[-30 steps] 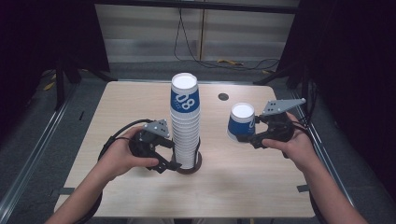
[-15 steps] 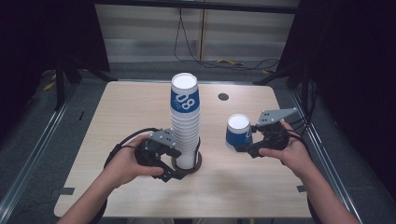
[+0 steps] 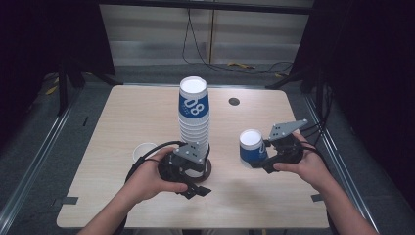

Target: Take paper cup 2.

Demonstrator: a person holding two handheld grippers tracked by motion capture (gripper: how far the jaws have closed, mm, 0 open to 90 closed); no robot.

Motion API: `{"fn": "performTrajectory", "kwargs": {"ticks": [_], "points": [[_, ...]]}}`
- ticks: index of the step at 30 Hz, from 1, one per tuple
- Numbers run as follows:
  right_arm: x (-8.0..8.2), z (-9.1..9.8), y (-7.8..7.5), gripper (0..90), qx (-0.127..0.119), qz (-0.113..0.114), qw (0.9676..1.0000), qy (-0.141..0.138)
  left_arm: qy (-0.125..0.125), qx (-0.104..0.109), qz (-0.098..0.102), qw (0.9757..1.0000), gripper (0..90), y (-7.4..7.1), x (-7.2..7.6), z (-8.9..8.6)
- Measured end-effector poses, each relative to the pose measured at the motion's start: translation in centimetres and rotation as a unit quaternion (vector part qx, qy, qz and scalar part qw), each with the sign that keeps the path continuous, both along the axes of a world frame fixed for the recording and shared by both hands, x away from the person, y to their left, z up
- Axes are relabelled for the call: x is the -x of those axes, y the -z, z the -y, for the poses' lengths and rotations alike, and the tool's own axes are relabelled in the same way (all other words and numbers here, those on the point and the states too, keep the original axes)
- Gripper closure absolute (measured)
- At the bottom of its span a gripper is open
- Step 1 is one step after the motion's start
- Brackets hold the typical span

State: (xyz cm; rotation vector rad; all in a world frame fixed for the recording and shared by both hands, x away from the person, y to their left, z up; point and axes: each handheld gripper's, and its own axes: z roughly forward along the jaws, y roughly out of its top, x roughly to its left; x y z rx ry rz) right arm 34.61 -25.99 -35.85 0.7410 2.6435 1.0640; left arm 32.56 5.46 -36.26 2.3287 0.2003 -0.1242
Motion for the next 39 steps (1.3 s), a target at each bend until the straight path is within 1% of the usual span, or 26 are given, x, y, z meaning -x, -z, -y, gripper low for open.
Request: {"fn": "performTrajectory", "kwargs": {"ticks": [1,2,4,6,7,8,9,11,12,14,15,16,19,20,21,22,25,27,29,30,31,32,33,35,39], "points": [[0.0,0.0,0.0,25.6,0.0,0.0,1.0,0.0,0.0,0.0,0.0,1.0,28.1,0.0,0.0,0.0],[0.1,0.0,0.1,25.5,0.011,-0.003,0.9999,-0.005,-0.002,0.004,0.001,1.0,27.9,0.1,0.0,0.2],[0.1,0.1,0.2,25.5,0.016,-0.004,0.9998,-0.008,-0.001,-0.001,0.006,1.0,27.8,0.2,0.1,0.7],[0.2,0.1,0.4,25.5,0.02,-0.005,0.9997,-0.011,0.0,-0.002,0.005,1.0,27.7,0.5,0.1,1.6],[0.2,0.1,0.4,25.5,0.02,-0.005,0.9997,-0.011,0.0,-0.002,0.005,1.0,27.7,0.5,0.1,1.6],[0.2,0.2,0.5,25.5,0.024,-0.007,0.9996,-0.015,-0.001,0.0,0.003,1.0,27.6,0.8,0.1,2.1],[0.2,0.2,0.5,25.5,0.024,-0.007,0.9996,-0.015,-0.001,0.0,0.003,1.0,27.5,0.8,0.1,2.1],[0.3,0.2,0.8,25.5,0.03,-0.007,0.9993,-0.021,0.002,-0.008,0.006,0.9999,27.5,1.0,0.1,2.6],[0.4,0.2,0.9,25.5,0.037,-0.011,0.999,-0.023,-0.001,-0.004,0.006,1.0,27.6,1.1,0.1,2.9],[0.5,0.1,1.1,25.5,0.059,-0.013,0.9977,-0.032,-0.001,-0.002,0.004,1.0,27.4,1.3,0.1,3.4],[0.5,0.1,1.1,25.5,0.059,-0.013,0.9977,-0.032,-0.001,-0.006,0.006,1.0,27.4,1.4,0.0,3.6],[0.6,0.0,1.2,25.5,0.064,-0.016,0.997,-0.04,-0.004,-0.007,0.007,0.9999,27.3,1.5,0.0,4.0],[0.7,0.0,1.1,25.5,0.07,-0.016,0.9965,-0.043,-0.001,-0.007,0.008,0.9999,26.8,1.5,0.0,4.3],[0.7,0.0,1.1,25.5,0.075,-0.016,0.9959,-0.047,-0.001,-0.003,0.008,1.0,26.8,1.5,0.1,4.7],[0.7,0.0,1.1,25.5,0.075,-0.016,0.9959,-0.047,-0.001,-0.003,0.008,1.0,26.8,1.5,0.1,4.7],[0.7,-0.1,1.2,25.5,0.077,-0.019,0.9956,-0.049,-0.006,0.0,0.007,1.0,26.7,1.5,0.1,4.9],[0.8,-0.2,1.3,25.5,0.08,-0.021,0.9953,-0.051,-0.011,-0.002,0.009,0.9999,26.2,1.5,0.0,5.0],[0.9,-0.4,1.7,25.5,0.087,-0.023,0.9941,-0.061,-0.015,-0.004,0.013,0.9998,26.0,1.6,-0.1,5.2],[0.9,-0.4,1.7,25.5,0.091,-0.023,0.9937,-0.061,-0.018,-0.004,0.011,0.9998,25.9,1.6,-0.2,5.4],[1.0,-0.4,1.9,25.5,0.096,-0.03,0.993,-0.062,-0.02,-0.005,0.011,0.9997,25.8,1.6,-0.2,5.4],[1.0,-0.4,1.9,25.5,0.096,-0.03,0.993,-0.062,-0.024,-0.004,0.012,0.9996,25.8,1.7,-0.2,5.5],[1.0,-0.3,2.0,25.5,0.101,-0.029,0.9923,-0.065,-0.025,-0.008,0.017,0.9995,25.6,1.7,-0.3,5.6],[1.0,-0.3,2.0,25.5,0.101,-0.029,0.9923,-0.065,-0.027,-0.012,0.021,0.9994,25.6,1.7,-0.4,5.6],[1.0,-0.3,2.0,25.5,0.098,-0.03,0.9924,-0.067,-0.029,-0.012,0.021,0.9993,24.8,1.7,-0.5,5.7],[1.0,-0.4,2.1,25.5,0.108,-0.031,0.9912,-0.07,-0.032,-0.012,0.02,0.9992,24.0,1.8,-0.7,6.0]]}}
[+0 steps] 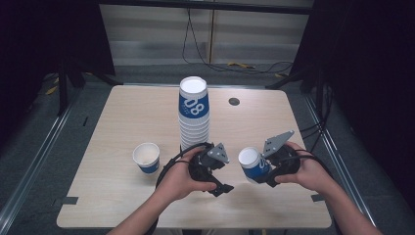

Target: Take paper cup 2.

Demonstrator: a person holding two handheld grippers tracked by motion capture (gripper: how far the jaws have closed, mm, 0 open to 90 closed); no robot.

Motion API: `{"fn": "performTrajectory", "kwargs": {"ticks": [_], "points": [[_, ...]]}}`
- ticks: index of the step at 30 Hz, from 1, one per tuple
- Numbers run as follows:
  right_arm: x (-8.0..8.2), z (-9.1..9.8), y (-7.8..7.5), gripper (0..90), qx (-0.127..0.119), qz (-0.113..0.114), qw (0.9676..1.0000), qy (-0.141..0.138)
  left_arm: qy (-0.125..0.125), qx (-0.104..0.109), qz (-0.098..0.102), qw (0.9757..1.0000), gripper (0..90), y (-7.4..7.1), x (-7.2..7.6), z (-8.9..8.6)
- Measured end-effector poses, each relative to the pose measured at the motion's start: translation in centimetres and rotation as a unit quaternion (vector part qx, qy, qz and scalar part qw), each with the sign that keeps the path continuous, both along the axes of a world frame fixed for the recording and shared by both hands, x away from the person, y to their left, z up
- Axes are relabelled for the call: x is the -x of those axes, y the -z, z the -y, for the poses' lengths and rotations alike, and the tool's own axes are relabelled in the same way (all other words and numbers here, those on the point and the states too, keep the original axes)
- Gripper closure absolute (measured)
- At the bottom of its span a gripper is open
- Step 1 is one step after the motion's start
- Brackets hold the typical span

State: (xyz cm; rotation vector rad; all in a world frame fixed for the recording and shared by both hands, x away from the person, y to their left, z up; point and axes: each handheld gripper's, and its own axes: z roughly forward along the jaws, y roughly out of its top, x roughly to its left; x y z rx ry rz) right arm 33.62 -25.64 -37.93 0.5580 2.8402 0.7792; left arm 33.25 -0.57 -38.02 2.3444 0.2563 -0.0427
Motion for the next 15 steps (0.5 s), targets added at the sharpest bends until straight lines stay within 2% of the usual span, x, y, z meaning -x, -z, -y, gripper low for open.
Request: {"fn": "performTrajectory", "kwargs": {"ticks": [9,11,15], "points": [[0.2,-0.5,-0.1,25.5,0.026,0.001,0.9994,-0.024,-0.007,0.009,-0.003,0.9999,23.3,0.4,-0.4,0.9],[0.4,-0.7,-0.2,25.5,0.034,0.002,0.9989,-0.032,-0.007,0.016,-0.01,0.9998,22.7,0.6,-0.5,1.3],[0.6,-0.9,-0.3,25.5,0.029,-0.001,0.9987,-0.041,-0.012,0.024,-0.012,0.9996,22.3,0.6,-0.7,1.8]]}}
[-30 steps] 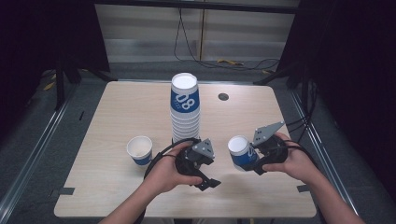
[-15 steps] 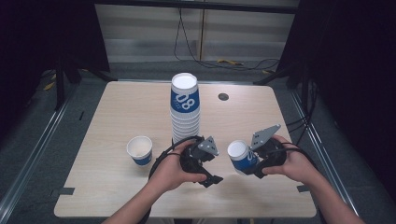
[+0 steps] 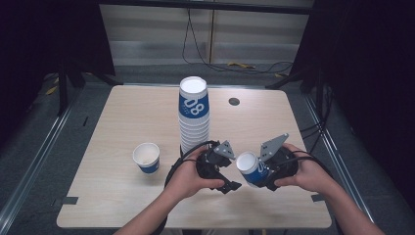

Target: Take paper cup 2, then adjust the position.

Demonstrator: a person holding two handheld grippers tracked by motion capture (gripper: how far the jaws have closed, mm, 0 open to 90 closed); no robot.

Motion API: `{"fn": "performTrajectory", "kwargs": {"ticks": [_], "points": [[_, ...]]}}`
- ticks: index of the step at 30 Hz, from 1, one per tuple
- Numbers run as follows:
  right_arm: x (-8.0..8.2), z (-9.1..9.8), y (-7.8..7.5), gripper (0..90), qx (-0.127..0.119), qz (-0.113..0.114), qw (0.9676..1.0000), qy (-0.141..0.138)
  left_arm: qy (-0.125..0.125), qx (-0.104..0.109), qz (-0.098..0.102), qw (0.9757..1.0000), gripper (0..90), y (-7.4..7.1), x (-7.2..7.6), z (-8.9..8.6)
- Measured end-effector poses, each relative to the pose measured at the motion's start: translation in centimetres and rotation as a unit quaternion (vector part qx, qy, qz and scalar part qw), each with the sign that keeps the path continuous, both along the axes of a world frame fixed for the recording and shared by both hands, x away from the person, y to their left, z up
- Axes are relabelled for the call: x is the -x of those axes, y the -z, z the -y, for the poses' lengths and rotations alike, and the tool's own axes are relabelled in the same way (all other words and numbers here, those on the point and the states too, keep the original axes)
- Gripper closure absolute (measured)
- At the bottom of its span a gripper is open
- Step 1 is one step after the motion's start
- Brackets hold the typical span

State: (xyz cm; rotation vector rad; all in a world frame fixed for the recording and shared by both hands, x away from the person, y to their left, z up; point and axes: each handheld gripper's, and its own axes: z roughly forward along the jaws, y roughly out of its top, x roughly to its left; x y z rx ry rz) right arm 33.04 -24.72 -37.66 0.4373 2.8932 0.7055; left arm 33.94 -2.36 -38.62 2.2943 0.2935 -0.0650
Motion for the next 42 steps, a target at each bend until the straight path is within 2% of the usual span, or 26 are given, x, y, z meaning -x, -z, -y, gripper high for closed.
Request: {"fn": "performTrajectory", "kwargs": {"ticks": [7,12,23,29,30,38,42], "points": [[0.2,-0.3,0.3,25.5,-0.003,-0.004,0.9999,-0.009,0.001,0.008,0.001,1.0,22.3,-0.3,-0.3,0.6],[0.2,-0.6,0.5,25.5,0.005,-0.005,0.9998,-0.019,0.004,0.007,0.0,1.0,21.7,-0.4,-0.4,0.9],[0.2,-1.5,0.5,25.3,0.007,-0.003,0.9991,-0.041,0.009,0.004,-0.008,0.9999,21.9,0.2,-0.6,1.3],[0.2,-1.8,0.6,25.2,0.005,-0.004,0.9991,-0.042,0.012,0.005,-0.012,0.9998,24.5,0.3,-0.7,1.3],[0.2,-1.8,0.6,25.1,0.004,-0.002,0.9991,-0.043,0.013,0.01,-0.015,0.9998,27.3,0.4,-0.8,1.4],[0.4,-1.8,0.7,24.9,0.004,-0.004,0.9991,-0.042,0.018,0.006,-0.032,0.9993,28.2,0.7,-0.9,1.5],[0.4,-1.9,0.7,23.8,0.002,-0.002,0.9989,-0.046,0.019,0.006,-0.031,0.9993,28.6,0.6,-0.9,1.3]]}}
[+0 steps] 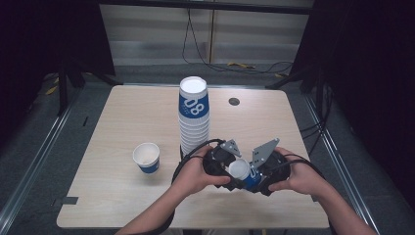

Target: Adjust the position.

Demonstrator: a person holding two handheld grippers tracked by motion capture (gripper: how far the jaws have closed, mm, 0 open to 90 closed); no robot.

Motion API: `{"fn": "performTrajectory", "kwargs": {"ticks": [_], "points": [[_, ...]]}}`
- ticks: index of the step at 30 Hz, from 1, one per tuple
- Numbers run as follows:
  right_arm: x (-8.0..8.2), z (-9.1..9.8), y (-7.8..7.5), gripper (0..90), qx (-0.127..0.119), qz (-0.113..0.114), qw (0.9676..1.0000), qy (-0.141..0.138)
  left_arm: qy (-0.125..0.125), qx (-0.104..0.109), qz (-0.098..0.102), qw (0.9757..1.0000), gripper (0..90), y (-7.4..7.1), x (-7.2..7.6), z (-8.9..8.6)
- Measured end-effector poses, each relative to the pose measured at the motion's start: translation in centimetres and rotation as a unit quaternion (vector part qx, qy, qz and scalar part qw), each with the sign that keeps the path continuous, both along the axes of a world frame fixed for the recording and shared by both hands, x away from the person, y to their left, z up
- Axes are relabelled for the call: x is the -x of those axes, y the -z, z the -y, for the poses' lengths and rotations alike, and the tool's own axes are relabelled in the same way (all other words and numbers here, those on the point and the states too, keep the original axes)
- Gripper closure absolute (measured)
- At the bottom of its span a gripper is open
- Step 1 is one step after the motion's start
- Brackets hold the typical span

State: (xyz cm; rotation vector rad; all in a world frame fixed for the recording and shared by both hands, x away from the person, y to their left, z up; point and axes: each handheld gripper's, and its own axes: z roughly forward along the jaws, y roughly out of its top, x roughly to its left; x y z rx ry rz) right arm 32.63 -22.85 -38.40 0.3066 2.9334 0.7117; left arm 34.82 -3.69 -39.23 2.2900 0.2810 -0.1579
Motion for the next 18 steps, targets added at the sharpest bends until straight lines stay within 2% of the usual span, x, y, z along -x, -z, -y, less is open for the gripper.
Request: {"fn": "performTrajectory", "kwargs": {"ticks": [1,2,5,6,9,10,11,12,15,18], "points": [[0.0,0.0,0.0,23.1,-0.002,0.003,1.0,0.002,0.002,-0.002,-0.004,1.0,28.6,-0.1,0.0,-0.1],[0.1,0.1,0.1,22.2,-0.018,-0.008,0.9998,0.005,0.0,0.002,-0.01,0.9999,28.6,0.0,0.0,-0.2],[0.1,0.3,0.2,21.1,-0.03,-0.01,0.9995,0.007,0.0,0.005,-0.013,0.9999,28.6,0.0,-0.1,-0.5],[0.1,0.5,0.4,20.1,-0.044,-0.011,0.9989,0.015,-0.004,0.008,-0.019,0.9998,28.6,0.0,-0.1,-0.6],[0.1,0.7,0.5,16.4,-0.053,-0.008,0.9982,0.026,-0.005,0.012,-0.02,0.9997,28.5,-0.1,-0.1,-0.8],[0.1,1.0,0.6,15.7,-0.073,-0.017,0.9964,0.04,-0.007,0.017,-0.017,0.9997,28.5,-0.2,-0.2,-1.0],[0.1,1.1,0.6,14.7,-0.081,-0.015,0.9956,0.044,-0.007,0.017,-0.017,0.9997,28.5,-0.2,-0.2,-1.0],[0.1,1.1,0.6,14.7,-0.081,-0.015,0.9956,0.044,-0.01,0.02,-0.025,0.9994,28.5,-0.2,-0.1,-1.1],[0.0,1.7,0.6,13.8,-0.108,-0.019,0.9922,0.059,-0.017,0.027,-0.023,0.9992,28.5,-0.4,-0.3,-1.4],[0.0,2.0,0.6,13.6,-0.12,-0.011,0.9907,0.063,-0.018,0.028,-0.023,0.9992,28.5,-0.6,-0.4,-1.6]]}}
